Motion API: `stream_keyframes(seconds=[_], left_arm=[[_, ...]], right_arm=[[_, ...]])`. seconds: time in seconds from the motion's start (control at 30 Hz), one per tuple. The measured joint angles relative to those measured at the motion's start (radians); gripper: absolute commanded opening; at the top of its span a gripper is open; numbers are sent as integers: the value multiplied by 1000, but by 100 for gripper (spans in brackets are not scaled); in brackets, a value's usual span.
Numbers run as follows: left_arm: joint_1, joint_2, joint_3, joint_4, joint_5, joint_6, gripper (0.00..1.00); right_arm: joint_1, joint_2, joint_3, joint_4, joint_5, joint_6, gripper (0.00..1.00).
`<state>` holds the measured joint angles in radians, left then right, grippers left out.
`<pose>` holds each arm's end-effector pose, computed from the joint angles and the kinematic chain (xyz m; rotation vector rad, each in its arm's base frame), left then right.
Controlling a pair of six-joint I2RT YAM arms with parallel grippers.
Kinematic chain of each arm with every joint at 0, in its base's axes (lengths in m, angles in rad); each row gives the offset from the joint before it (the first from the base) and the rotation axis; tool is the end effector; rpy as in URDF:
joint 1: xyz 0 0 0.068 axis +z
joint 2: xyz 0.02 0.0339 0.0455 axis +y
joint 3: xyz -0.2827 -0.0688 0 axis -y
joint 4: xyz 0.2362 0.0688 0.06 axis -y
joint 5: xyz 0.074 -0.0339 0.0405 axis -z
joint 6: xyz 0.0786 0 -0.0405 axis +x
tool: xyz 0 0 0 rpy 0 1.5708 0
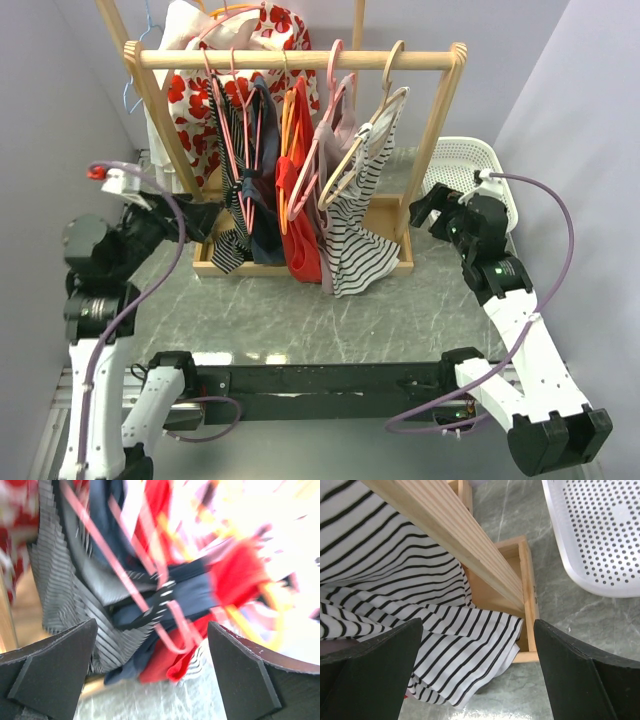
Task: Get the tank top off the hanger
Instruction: Pick up the hanger from the clothesline.
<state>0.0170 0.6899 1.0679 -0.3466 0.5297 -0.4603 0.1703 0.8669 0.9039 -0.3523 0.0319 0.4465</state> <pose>0.1417 -0.0373 0.4408 0.0546 1.5924 -0.7541 0.2132 0.0341 0.3504 0.2840 1.8835 0.3906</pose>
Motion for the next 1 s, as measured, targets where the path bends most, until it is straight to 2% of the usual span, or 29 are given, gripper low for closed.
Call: stream_keyframes(seconds=[0.23,0.4,0.47,0.7,0.87,1.0], left_arm=[[-1,-36,111,80,21,-44,87],[-5,39,105,146,-10,-71,76],[-17,82,100,158,-35,-76,75],[-211,190,100,171,-179,-71,75],[-404,246,131,159,-388,-20,73],[-473,264,148,154,-534,5,76]], right_arm=[[0,27,1,-1,-18,9,100],[0,26,1,0,-22,13,100],[0,23,0,0,-21,14,100],[0,18,-5,3,-21,25,100],[0,18,-13,3,-21,28,100],[0,18,-13,0,-13,27,100]])
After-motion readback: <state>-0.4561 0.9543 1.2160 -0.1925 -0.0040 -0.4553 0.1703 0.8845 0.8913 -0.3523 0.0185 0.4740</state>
